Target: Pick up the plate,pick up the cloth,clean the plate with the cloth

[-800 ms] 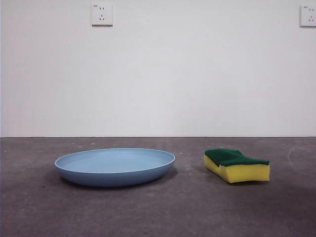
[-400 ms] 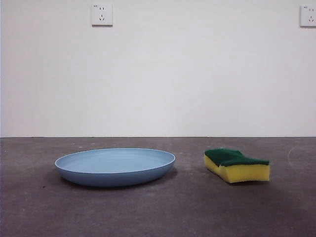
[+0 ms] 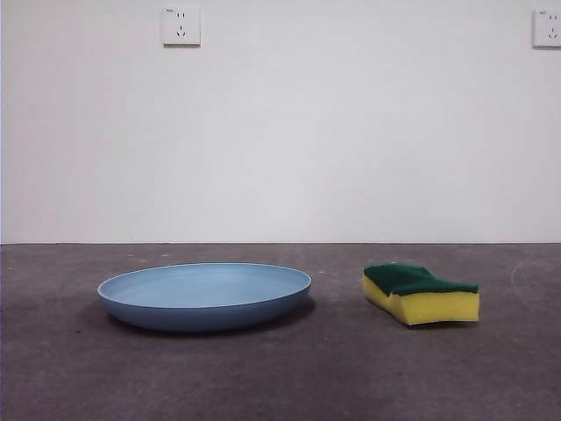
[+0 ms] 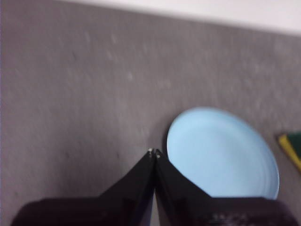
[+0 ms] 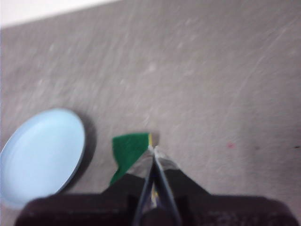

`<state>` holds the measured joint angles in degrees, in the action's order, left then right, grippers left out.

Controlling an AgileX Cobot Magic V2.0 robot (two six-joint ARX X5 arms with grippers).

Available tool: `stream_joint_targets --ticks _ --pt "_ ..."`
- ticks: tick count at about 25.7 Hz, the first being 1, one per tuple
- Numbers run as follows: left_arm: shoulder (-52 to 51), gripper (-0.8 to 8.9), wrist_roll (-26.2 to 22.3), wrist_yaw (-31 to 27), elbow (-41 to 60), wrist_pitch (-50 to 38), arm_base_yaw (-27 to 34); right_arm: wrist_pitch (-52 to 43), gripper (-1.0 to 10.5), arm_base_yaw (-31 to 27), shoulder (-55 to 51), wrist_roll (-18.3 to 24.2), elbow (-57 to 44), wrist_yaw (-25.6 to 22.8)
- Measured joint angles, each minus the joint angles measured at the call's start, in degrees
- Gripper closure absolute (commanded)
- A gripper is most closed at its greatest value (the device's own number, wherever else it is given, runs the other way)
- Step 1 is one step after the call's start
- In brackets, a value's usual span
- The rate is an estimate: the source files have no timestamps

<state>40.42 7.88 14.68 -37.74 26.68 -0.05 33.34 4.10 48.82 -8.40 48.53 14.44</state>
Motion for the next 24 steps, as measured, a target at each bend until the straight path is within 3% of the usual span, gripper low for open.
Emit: stream_joint_targets --ticks 6,8,10,11,13,16,21,24 --pt "11.56 8.12 -1.09 4.04 -4.42 3.06 0.0 5.88 9.4 0.0 10.38 4.02 6.36 6.78" --pt "13.53 7.71 -1.22 5.73 -4.72 2.93 0.0 6.05 9.0 0.0 12.24 4.44 6.43 7.85" --pt "16.04 5.06 -1.22 6.56 -4.72 3.13 0.0 6.8 7.1 0.02 14.08 4.81 6.43 8.04" --pt "16.96 4.34 -1.22 6.95 -4.72 3.15 0.0 7.02 5.9 0.02 14.32 4.81 6.43 8.04" --pt "18.47 4.36 -1.07 9.35 -4.72 2.75 -0.02 6.99 5.0 0.02 14.32 4.76 6.43 8.04" --pt "21.84 4.36 0.35 12.07 -4.72 -1.99 -1.16 6.99 5.0 0.15 14.32 4.15 6.43 8.04" --pt "33.51 4.36 2.67 11.98 -9.9 -5.18 -4.57 7.08 5.1 1.6 14.32 3.08 6.43 8.07" --pt "41.57 4.36 2.64 8.0 -15.08 -5.01 -6.6 7.39 5.1 1.95 14.32 2.8 6.43 8.07"
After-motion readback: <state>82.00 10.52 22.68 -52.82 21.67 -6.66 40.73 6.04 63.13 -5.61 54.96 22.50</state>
